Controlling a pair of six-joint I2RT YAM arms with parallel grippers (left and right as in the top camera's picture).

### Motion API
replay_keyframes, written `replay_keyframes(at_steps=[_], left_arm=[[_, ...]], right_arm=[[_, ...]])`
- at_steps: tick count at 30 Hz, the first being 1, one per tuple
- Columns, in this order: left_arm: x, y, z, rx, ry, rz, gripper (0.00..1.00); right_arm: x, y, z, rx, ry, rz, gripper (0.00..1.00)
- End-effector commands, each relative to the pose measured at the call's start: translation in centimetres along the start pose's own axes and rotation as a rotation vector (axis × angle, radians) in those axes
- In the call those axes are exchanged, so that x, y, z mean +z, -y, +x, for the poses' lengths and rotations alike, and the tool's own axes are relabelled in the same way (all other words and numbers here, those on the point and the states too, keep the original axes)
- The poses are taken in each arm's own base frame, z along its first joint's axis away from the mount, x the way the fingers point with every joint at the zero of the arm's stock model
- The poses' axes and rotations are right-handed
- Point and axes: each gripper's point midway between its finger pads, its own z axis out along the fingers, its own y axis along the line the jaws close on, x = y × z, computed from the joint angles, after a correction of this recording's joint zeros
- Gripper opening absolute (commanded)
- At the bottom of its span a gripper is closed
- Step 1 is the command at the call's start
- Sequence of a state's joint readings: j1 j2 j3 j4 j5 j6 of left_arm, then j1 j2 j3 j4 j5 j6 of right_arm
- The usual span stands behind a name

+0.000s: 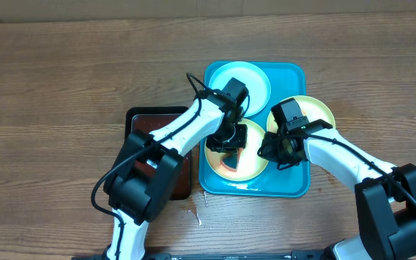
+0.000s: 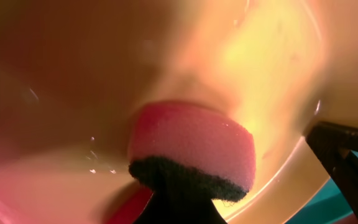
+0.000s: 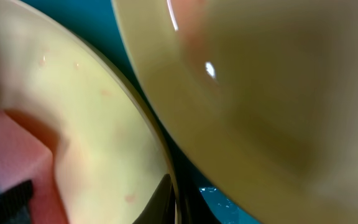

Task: Clean dirty plates on tray and stack at the side
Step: 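Scrub the front yellow plate with the sponge in the left gripper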

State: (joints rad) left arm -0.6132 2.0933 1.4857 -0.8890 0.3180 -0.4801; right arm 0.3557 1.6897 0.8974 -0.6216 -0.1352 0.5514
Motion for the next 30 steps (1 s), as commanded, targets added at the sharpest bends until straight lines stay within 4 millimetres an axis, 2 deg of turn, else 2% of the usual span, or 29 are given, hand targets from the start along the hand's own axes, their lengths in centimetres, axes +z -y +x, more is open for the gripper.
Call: replay_keyframes(at_steps=[1, 6, 8, 14, 21, 26, 28, 30], left_arm=[[0.4, 0.9, -0.1, -0.04, 0.011, -0.012, 0.04], [0.5, 0.5, -0.1, -0.115, 0.026, -0.053, 0.04], [0.4, -0.3, -0.3, -0.118, 0.043, -0.094, 0.04], [-1.1, -6.1, -1.2, -0.144, 0.135, -0.386, 0.04], [-3.3, -9.4, -3.1, -0.092, 0.259, -0.607, 0.04], [-3.8, -9.7, -3.8, -0.037, 0.279, -0.644, 0.04], [-3.4, -9.2, -3.6, -0.037, 0.264, -0.61, 0.04], [-2.4, -7.8, -3.1, -0.034, 0.219, -0.514, 0.04]], right_arm=[[0.5, 1.9, -0.8, 0.086, 0.045, 0.098, 0.04], [0.5, 1.8, -0.7, 0.086, 0.042, 0.095, 0.04], [0.5, 1.8, -0.7, 0.086, 0.042, 0.095, 0.04], [0.5, 1.8, -0.7, 0.082, 0.042, 0.096, 0.04], [0.5, 1.9, -0.8, 0.078, 0.044, 0.099, 0.04], [0.5, 1.9, -0.8, 0.075, 0.045, 0.099, 0.04], [0.5, 1.9, -0.8, 0.075, 0.046, 0.102, 0.04], [0.5, 2.0, -0.7, 0.075, 0.043, 0.104, 0.04]])
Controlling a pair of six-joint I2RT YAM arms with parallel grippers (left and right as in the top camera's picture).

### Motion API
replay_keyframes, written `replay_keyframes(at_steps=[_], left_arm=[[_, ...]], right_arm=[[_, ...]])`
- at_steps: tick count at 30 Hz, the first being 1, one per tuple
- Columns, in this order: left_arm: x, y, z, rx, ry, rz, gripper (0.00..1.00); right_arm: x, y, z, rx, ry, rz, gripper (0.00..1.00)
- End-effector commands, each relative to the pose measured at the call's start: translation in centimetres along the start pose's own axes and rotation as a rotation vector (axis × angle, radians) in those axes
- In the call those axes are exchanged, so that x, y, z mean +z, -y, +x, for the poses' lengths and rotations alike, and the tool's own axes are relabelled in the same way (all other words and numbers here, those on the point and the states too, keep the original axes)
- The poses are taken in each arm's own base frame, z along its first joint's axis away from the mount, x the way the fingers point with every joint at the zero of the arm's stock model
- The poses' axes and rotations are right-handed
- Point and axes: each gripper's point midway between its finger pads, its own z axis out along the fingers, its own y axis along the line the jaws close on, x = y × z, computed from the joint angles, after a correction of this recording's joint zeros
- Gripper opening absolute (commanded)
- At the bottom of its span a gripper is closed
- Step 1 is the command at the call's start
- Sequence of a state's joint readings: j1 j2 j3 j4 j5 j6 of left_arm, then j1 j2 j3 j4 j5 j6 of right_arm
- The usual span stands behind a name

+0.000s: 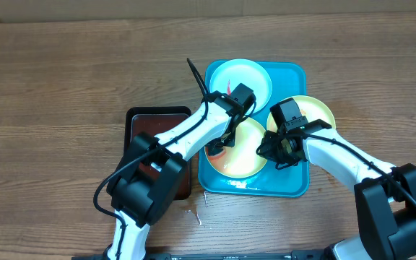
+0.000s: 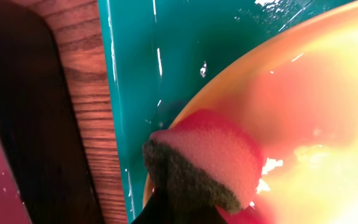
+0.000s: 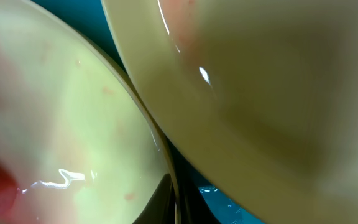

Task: Clean dirty plates on tray and stack at the side
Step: 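Scrub the front yellow plate with the sponge in the left gripper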

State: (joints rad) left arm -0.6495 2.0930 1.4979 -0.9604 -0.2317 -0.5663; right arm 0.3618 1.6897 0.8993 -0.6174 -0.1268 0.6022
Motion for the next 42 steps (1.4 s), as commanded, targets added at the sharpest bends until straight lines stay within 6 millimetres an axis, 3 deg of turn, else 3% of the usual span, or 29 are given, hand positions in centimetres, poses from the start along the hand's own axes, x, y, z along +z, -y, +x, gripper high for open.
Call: replay_keyframes(at_steps=[1, 8, 17, 21, 28, 35, 39, 42], left_arm=[[0.4, 0.7, -0.2, 0.025, -0.024, 0.06, 0.04], [-1.9, 9.0, 0.9, 0.134, -0.093, 0.514, 0.04], [-1.4, 11.2, 2.5, 0.155, -0.161, 0.596, 0.04], [-0.1, 10.0, 3.1, 0.119, -0.202, 0.531, 0.04], [1.5, 4.6, 2.6, -0.006, -0.199, 0.254, 0.04], [0.5, 0.0, 1.7, -0.016, -0.132, 0.018, 0.04], [-0.8, 0.2, 1.2, -0.025, -0.124, 0.046, 0.04], [-2.3, 1.8, 1.0, -0.03, -0.142, 0.144, 0.04]], right_arm=[[0.5, 2.1, -0.7, 0.031, 0.036, 0.102, 0.04], [0.5, 2.2, -0.6, 0.031, 0.032, 0.106, 0.04], [0.5, 2.3, -0.5, 0.031, 0.029, 0.108, 0.04], [0.5, 2.3, -0.5, 0.02, 0.027, 0.108, 0.04], [0.5, 2.3, -0.4, 0.017, 0.024, 0.111, 0.04], [0.5, 2.3, -0.4, 0.017, 0.024, 0.111, 0.04], [0.5, 2.4, -0.3, 0.016, 0.022, 0.112, 0.04], [0.4, 2.5, -0.2, 0.014, 0.016, 0.118, 0.04]])
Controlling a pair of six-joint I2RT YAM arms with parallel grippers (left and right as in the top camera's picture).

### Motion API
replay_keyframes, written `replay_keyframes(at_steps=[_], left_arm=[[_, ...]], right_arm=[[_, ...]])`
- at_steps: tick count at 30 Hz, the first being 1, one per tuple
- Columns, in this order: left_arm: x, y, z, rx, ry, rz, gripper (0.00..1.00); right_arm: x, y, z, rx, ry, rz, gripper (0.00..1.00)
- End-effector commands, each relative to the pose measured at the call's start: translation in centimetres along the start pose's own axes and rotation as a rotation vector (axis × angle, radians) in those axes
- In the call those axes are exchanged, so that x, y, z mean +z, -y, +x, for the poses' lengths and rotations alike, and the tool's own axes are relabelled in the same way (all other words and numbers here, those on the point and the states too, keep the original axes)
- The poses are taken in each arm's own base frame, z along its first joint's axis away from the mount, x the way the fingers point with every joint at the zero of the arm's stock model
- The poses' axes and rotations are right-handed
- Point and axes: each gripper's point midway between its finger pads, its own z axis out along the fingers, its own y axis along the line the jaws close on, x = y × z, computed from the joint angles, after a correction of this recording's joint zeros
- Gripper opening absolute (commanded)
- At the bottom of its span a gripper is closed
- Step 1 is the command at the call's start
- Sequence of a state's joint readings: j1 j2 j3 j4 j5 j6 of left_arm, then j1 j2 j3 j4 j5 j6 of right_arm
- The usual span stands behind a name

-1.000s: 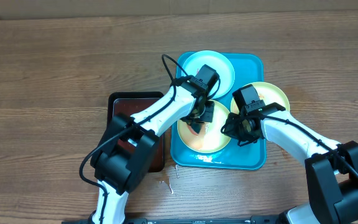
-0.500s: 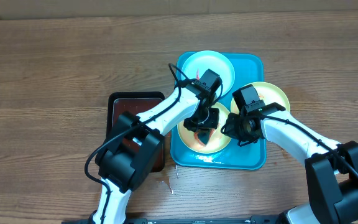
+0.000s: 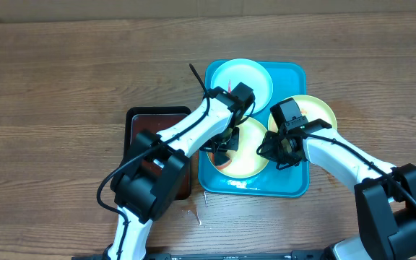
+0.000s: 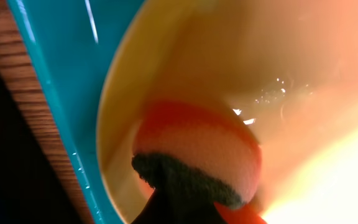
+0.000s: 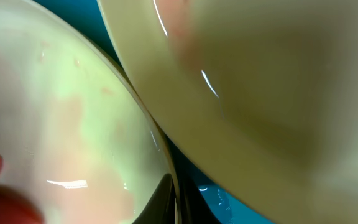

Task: Clean dirty plates on tray and stack at the side
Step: 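Scrub the front yellow plate with the sponge in the left gripper, then return the sponge to the black tray with the left gripper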

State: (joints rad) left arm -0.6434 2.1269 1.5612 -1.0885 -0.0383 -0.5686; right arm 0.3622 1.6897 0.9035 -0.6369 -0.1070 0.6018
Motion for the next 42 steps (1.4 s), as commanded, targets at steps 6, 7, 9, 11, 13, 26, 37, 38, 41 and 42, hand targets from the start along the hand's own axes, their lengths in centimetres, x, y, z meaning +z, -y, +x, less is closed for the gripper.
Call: replay_keyframes(at_steps=[6, 7, 9, 11, 13, 26, 37, 38, 41, 42], left_arm=[[-7.9, 3.2, -1.7, 0.021, 0.06, 0.324, 0.04], [-9.0, 2.8, -1.8, 0.018, 0.076, 0.342, 0.04], [-11.0, 1.3, -2.0, 0.003, 0.11, 0.361, 0.04], [-12.5, -1.0, -2.2, -0.02, 0.144, 0.346, 0.04], [-13.5, -4.2, -2.4, -0.071, 0.176, 0.278, 0.04], [-5.4, -16.4, 0.0, -0.303, 0.052, -0.012, 0.04], [-2.7, -15.9, 1.0, -0.324, 0.031, 0.055, 0.39], [-3.3, -15.9, 0.9, -0.324, 0.037, 0.059, 0.42], [-5.4, -16.2, 0.4, -0.331, 0.069, 0.068, 0.55], [-6.5, -16.5, 0.1, -0.34, 0.087, 0.074, 0.57]], right_arm=[[0.6, 2.1, -0.1, -0.014, 0.008, 0.097, 0.04], [0.6, 2.1, -0.1, -0.017, 0.008, 0.097, 0.04], [0.6, 2.2, -0.1, -0.021, 0.007, 0.098, 0.04], [0.6, 2.2, 0.0, -0.028, 0.006, 0.098, 0.04], [0.6, 2.1, -0.1, -0.04, 0.006, 0.097, 0.04], [0.6, 0.5, 1.0, -0.236, -0.055, -0.004, 0.04], [-0.8, -0.3, -0.3, -0.24, -0.014, -0.005, 0.04], [-1.4, -0.4, -0.5, -0.242, -0.003, 0.0, 0.04], [-3.6, -0.5, -1.6, -0.252, 0.028, 0.038, 0.04], [-4.5, -0.4, -2.0, -0.256, 0.039, 0.058, 0.04]])
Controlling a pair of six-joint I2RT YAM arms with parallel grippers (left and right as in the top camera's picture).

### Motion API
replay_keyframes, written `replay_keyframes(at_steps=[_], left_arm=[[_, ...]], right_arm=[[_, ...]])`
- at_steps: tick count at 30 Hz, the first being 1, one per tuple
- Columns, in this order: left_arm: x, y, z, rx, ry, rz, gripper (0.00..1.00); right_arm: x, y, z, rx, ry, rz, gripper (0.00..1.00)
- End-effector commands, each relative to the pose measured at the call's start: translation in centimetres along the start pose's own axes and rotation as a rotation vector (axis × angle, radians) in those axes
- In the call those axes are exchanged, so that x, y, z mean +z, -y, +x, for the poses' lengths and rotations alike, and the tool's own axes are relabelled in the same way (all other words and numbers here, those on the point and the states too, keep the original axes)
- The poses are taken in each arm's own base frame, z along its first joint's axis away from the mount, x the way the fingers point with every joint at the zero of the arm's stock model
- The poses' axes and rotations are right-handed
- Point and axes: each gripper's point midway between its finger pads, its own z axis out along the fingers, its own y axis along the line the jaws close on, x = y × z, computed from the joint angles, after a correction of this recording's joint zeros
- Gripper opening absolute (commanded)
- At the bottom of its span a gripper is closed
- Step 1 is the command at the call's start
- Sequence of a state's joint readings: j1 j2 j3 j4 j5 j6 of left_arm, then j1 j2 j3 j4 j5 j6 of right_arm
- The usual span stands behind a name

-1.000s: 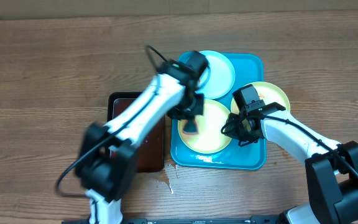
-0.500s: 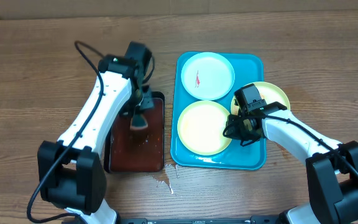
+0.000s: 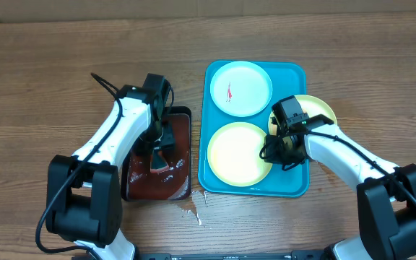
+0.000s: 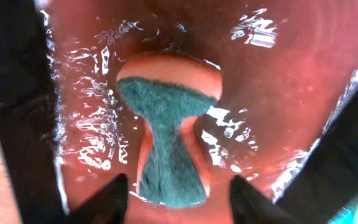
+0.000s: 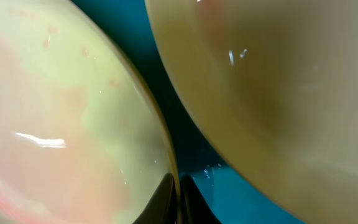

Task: Clean dirty plates on tray and stack at the side
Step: 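Return the sponge to the black tray with the left gripper, then lift the front yellow plate with the right gripper over the black tray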

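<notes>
A yellow plate (image 3: 238, 153) lies in the teal tray (image 3: 292, 189), wet and glossy in the right wrist view (image 5: 61, 112). My right gripper (image 3: 271, 152) is shut on its right rim, fingers pinched together (image 5: 178, 193). A white plate (image 3: 242, 88) with a red smear sits at the tray's back. Another yellow plate (image 3: 316, 110) rests across the tray's right edge. My left gripper (image 3: 161, 141) hovers over the dark basin (image 3: 139, 180), jaws spread wide (image 4: 179, 186). The pink sponge (image 4: 169, 124) with its green scrub side up lies in the red water between them.
The basin of reddish water stands left of the tray on the wooden table (image 3: 49, 87). A few drops and crumbs (image 3: 193, 211) lie in front of the basin. A wall edge runs along the table's back.
My left gripper has gone from the yellow plate to the basin and opened. The sponge now lies in the red water. The right gripper still pinches the plate's rim.
First my left gripper pressed the sponge on the middle of the yellow plate while the right held its rim. Then the sponge was at the plate's left edge, later at its lower left. Now the sponge lies loose in the basin.
</notes>
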State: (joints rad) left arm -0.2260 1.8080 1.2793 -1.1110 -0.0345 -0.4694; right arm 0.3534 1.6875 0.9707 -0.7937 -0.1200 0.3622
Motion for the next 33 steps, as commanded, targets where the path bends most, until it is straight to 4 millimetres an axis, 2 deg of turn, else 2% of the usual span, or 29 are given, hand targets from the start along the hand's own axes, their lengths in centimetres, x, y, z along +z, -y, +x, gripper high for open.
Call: replay_keyframes(at_steps=[1, 3, 6, 7, 8, 9, 11, 14, 18, 21, 24, 29, 33], left_arm=[[-4.8, 0.0, -2.1, -0.032, 0.113, 0.068, 0.6], [-7.4, -0.8, -2.9, -0.066, 0.156, 0.093, 0.67], [-11.7, -2.3, -3.9, -0.126, 0.23, 0.154, 0.82], [-13.0, -2.8, -4.2, -0.146, 0.255, 0.174, 0.87], [-14.5, -3.5, -4.5, -0.171, 0.284, 0.198, 0.97], [-16.3, -4.4, -4.8, -0.199, 0.319, 0.228, 1.0], [-18.0, -5.4, -4.9, -0.229, 0.354, 0.252, 1.0], [-20.3, -7.2, -4.8, -0.28, 0.404, 0.274, 1.0], [-21.4, -8.8, -4.3, -0.32, 0.437, 0.275, 1.0], [-21.2, -9.0, -3.8, -0.324, 0.419, 0.265, 1.0], [-20.8, -9.2, -3.2, -0.324, 0.394, 0.247, 1.0], [-20.6, -9.7, -2.9, -0.331, 0.383, 0.216, 1.0], [-20.6, -9.7, -2.9, -0.331, 0.383, 0.215, 1.0]], right_arm=[[-4.2, -0.1, -3.0, -0.041, 0.119, 0.059, 0.04], [-6.1, -0.1, -3.6, -0.069, 0.124, 0.098, 0.04], [-9.1, -0.8, -4.5, -0.11, 0.149, 0.138, 0.04], [-10.1, -1.3, -4.8, -0.133, 0.163, 0.143, 0.04], [-11.0, -2.3, -5.1, -0.169, 0.182, 0.136, 0.04], [-12.0, -3.6, -5.5, -0.212, 0.207, 0.125, 0.04], [-13.2, -5.3, -5.8, -0.256, 0.246, 0.111, 0.04], [-14.5, -9.0, -6.1, -0.348, 0.324, 0.072, 0.04], [-14.8, -15.1, -5.6, -0.472, 0.434, -0.013, 0.04], [-14.7, -18.0, -5.2, -0.535, 0.508, 0.0, 0.04], [-14.2, -19.3, -5.1, -0.57, 0.584, 0.092, 0.04], [-13.2, -20.0, -4.8, -0.581, 0.659, 0.227, 0.04], [-14.2, -20.3, -4.4, -0.595, 0.744, 0.322, 0.04]])
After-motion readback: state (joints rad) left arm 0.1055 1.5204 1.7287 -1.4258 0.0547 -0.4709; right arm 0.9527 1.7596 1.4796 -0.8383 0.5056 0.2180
